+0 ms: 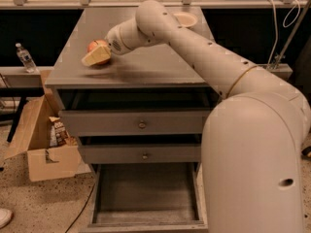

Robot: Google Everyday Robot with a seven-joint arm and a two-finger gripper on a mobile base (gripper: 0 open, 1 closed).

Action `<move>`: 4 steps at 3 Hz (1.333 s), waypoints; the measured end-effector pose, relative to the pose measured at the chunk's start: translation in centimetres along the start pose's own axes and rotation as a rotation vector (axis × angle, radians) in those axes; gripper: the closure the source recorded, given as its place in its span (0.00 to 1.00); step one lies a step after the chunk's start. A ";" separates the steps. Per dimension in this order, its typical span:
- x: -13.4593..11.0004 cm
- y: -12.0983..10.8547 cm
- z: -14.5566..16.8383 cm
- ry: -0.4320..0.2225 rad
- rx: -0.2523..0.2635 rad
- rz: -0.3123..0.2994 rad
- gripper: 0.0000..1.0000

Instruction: Place apple into bottom drawer

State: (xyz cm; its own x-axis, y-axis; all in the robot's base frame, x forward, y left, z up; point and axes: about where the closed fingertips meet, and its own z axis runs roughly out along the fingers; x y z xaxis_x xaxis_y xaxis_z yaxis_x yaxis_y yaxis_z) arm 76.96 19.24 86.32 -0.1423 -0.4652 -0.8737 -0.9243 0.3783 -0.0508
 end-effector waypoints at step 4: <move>-2.3 4.8 -10.4 -0.191 -0.113 -0.129 1.00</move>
Offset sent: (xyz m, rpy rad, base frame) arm -0.0162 0.0104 0.0228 0.0791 -0.0416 0.0522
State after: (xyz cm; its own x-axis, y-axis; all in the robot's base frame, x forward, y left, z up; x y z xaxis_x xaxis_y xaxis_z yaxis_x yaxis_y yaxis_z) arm 69.19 13.80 93.11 0.0391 -0.3403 -0.9395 -0.9656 0.2289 -0.1231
